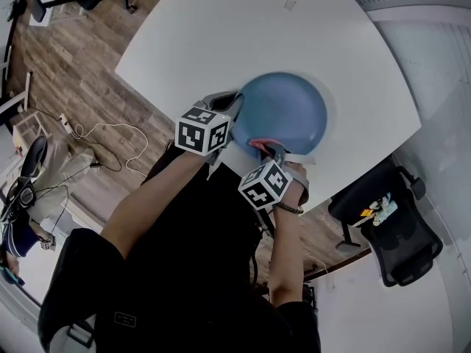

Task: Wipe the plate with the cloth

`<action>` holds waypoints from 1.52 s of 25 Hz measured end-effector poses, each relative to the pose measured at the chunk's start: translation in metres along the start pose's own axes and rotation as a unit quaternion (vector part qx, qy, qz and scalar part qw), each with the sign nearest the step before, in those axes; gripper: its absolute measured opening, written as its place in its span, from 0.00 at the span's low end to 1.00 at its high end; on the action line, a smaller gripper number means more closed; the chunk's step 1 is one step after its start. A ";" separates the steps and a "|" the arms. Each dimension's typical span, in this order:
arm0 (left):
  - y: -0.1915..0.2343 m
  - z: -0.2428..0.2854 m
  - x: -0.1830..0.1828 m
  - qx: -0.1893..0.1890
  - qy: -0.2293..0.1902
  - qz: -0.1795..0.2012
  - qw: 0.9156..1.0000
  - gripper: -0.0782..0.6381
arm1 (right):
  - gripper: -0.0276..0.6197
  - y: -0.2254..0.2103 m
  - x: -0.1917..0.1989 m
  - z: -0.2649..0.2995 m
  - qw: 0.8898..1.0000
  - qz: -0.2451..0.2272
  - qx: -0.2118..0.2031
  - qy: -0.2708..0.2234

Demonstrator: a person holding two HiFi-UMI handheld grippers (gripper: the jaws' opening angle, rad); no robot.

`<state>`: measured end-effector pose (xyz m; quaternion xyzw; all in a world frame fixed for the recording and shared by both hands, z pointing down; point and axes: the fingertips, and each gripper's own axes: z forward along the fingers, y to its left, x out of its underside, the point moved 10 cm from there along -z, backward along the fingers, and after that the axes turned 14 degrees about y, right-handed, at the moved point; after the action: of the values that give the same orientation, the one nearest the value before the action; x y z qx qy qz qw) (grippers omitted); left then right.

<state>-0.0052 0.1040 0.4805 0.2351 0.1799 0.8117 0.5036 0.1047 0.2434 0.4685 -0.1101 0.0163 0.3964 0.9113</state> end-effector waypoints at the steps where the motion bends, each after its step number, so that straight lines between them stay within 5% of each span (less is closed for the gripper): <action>1: 0.000 0.000 0.001 0.001 0.000 0.000 1.000 0.13 | 0.08 0.002 -0.005 0.000 1.000 -0.006 -0.008 -0.004; 7: 0.002 -0.002 0.002 0.001 -0.001 -0.001 1.000 0.13 | 0.08 0.003 -0.029 -0.001 0.998 -0.030 -0.060 -0.018; 16: 0.003 -0.005 0.005 0.011 -0.003 0.005 1.000 0.13 | 0.08 -0.011 -0.068 -0.007 0.993 -0.006 -0.095 -0.073; 23: 0.001 -0.005 0.008 0.013 0.002 0.017 1.000 0.13 | 0.08 -0.025 -0.088 -0.015 0.994 0.002 -0.026 -0.107; 29: 0.004 -0.006 0.010 0.014 0.006 0.013 1.000 0.13 | 0.08 -0.018 -0.077 -0.018 0.992 -0.022 -0.013 -0.123; 38: 0.008 -0.007 0.008 0.021 0.013 0.014 1.000 0.13 | 0.08 0.008 -0.045 -0.019 0.990 -0.078 -0.051 -0.108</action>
<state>-0.0183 0.1074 0.4809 0.2374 0.1998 0.8176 0.4851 0.0694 0.2125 0.4534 -0.1142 -0.1107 0.3342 0.9290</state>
